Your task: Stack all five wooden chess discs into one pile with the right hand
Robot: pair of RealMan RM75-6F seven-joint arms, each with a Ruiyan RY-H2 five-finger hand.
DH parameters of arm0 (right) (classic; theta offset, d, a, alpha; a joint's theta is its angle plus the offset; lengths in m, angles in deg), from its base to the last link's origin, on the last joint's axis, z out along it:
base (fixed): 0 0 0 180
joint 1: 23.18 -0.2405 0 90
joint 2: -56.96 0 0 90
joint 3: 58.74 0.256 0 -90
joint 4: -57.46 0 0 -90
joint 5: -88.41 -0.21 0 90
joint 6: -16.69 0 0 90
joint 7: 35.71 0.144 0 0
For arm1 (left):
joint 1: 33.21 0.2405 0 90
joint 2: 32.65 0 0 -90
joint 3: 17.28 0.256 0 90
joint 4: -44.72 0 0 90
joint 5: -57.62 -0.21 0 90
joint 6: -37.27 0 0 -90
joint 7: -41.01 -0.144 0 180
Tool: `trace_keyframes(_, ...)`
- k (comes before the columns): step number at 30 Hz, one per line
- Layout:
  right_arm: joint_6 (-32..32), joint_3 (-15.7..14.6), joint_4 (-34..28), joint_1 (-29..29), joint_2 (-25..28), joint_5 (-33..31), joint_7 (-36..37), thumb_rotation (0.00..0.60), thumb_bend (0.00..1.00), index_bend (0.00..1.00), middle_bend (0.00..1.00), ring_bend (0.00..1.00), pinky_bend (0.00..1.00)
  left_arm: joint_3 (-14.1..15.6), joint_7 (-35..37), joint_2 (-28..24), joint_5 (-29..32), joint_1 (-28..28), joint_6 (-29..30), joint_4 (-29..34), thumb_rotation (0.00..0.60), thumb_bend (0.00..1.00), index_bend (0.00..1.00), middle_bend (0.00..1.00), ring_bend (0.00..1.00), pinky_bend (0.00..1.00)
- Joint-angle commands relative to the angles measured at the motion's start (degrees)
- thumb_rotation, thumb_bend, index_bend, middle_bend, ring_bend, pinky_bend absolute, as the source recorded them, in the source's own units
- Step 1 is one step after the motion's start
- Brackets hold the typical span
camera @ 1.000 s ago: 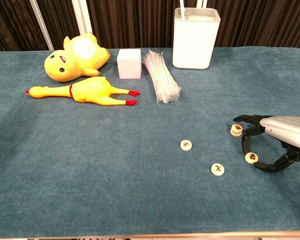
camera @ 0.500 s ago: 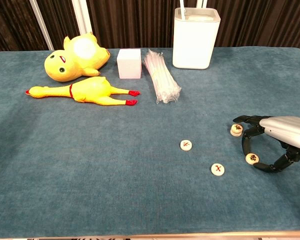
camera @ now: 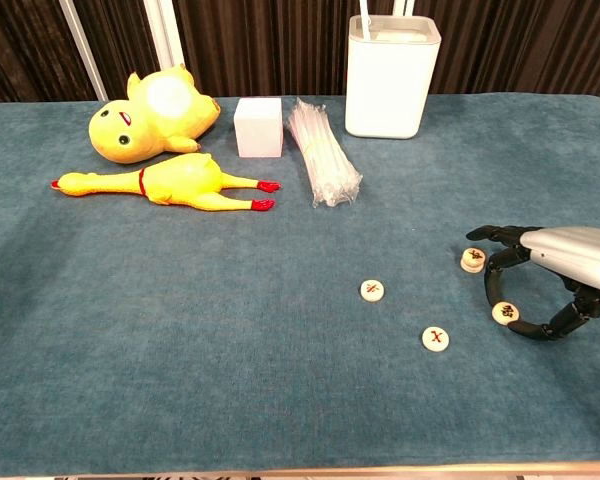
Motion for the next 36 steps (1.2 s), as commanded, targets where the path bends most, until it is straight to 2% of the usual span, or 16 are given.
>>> trace_keyframes(1, -0.1, 0.5, -1.2, -0.3, 1.1, -0.2, -0.4, 0.6, 0.42, 0.52, 0.0, 0.0, 0.09, 0.0, 0.0, 0.0, 0.1, 0.0, 0.0, 0.0, 0.6, 0.82, 0.07, 0.0, 0.0, 0.07)
trace_keyframes(7, -0.8, 2.0, -4.0, -1.3, 3.8, -1.6, -1.7, 0.6, 0.42, 0.52, 0.0, 0.0, 0.09, -0.1, 0.2, -0.1, 0.3, 0.0, -0.1, 0.0, 0.6, 0.82, 0.07, 0.0, 0.0, 0.07)
trace_keyframes(15, -6.2, 6.1, -6.6, -5.5, 6.8, -7.2, -3.1, 0.6, 0.42, 0.52, 0.0, 0.0, 0.09, -0.2, 0.4, -0.2, 0.3, 0.0, 0.0, 0.0, 0.6, 0.82, 0.07, 0.0, 0.0, 0.07)
trace_keyframes(27, -10.7, 8.1, -2.7, -9.8, 3.8, -13.4, -4.7, 0.6, 0.42, 0.52, 0.0, 0.0, 0.09, -0.2, 0.6, -0.2, 0.3, 0.0, -0.1, -0.1, 0.6, 0.82, 0.07, 0.0, 0.0, 0.06)
trace_keyframes(36, -11.4, 8.0, -0.7, -10.8, 2.5, -14.7, -4.1, 0.6, 0.42, 0.52, 0.0, 0.0, 0.09, -0.2, 0.8, -0.2, 0.2, 0.0, -0.1, -0.1, 0.6, 0.82, 0.07, 0.0, 0.0, 0.06)
